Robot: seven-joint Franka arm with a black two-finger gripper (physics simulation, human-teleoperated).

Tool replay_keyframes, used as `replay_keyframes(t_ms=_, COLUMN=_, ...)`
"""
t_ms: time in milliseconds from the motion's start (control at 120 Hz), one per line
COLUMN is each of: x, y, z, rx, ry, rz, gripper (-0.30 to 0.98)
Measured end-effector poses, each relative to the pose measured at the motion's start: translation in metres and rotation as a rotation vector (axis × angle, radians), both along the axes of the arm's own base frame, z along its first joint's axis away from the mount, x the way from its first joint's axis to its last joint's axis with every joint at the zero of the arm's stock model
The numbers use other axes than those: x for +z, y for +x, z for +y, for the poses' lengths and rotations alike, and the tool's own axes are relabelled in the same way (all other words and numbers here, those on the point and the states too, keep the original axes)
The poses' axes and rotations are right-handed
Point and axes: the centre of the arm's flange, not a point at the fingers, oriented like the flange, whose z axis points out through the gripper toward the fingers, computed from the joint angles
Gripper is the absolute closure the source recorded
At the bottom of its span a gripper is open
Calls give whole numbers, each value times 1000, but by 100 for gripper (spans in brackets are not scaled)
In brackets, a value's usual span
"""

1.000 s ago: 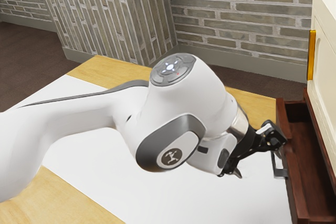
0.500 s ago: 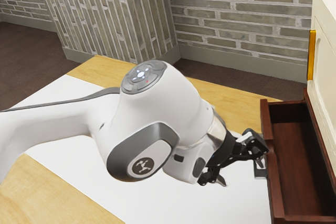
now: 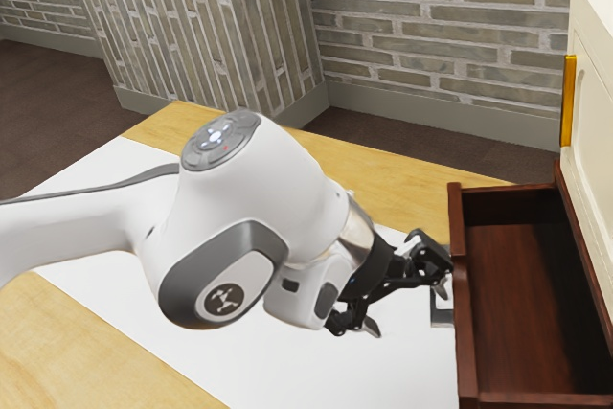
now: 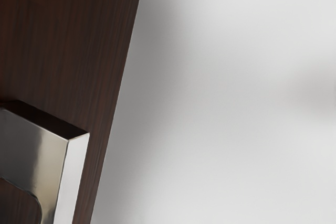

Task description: Pull the drawer handle with one arm to open the drawer

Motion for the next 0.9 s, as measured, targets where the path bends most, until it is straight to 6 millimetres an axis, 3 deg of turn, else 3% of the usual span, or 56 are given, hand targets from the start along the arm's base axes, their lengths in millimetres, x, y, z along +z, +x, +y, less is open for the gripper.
replay_keyframes(t_ms=608, x=9, y=-13, z=13, rx=-24, ry=56, rz=-39, gripper=2)
replay_keyframes(t_ms=900, x=34, y=-21, z=18, rx=-24, ry=30, rz=-82, gripper=0)
